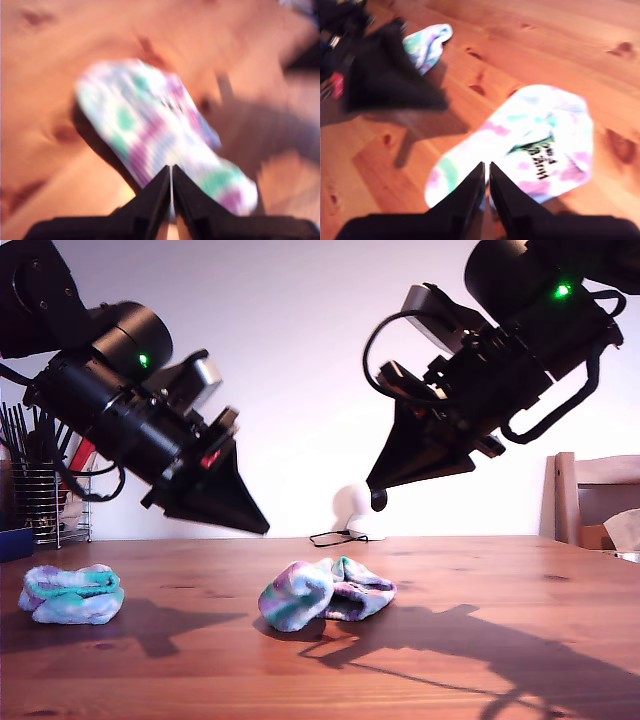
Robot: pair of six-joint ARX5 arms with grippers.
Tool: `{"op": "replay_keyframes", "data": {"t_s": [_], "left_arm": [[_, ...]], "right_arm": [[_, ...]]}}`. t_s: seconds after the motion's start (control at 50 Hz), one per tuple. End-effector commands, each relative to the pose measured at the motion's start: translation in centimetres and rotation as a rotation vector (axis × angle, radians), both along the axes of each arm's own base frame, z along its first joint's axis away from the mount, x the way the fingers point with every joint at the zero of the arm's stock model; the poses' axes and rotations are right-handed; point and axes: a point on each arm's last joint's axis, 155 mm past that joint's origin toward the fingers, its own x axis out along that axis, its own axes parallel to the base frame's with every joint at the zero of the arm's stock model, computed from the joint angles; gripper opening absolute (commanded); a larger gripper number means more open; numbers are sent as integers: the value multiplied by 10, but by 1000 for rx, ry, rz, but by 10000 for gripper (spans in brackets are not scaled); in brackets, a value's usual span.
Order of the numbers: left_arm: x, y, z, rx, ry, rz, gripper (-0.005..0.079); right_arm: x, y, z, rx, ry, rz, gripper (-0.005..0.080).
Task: Fold the socks in front of you. After folding them, place them to the left side.
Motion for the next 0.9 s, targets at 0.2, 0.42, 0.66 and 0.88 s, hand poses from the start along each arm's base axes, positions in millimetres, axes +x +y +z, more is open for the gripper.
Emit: {"op": "replay_keyframes", "data": {"t_s": [0.2, 0.42, 0.66, 0.88], "left_arm": [[-39, -12, -10, 99, -118, -221, -19], [-48, 11, 0, 133, -246, -151, -19], [-65, 20, 11, 123, -360, -104, -19], [-71, 10, 30, 63, -420, -117, -19]], "right_arm": [[-1, -6, -3, -24, -25, 20, -13], [-9, 1, -15, -12, -3, 104, -13], [-6, 11, -4, 8, -102, 184, -13], [-9, 10, -7, 10, -79, 182, -13]]}}
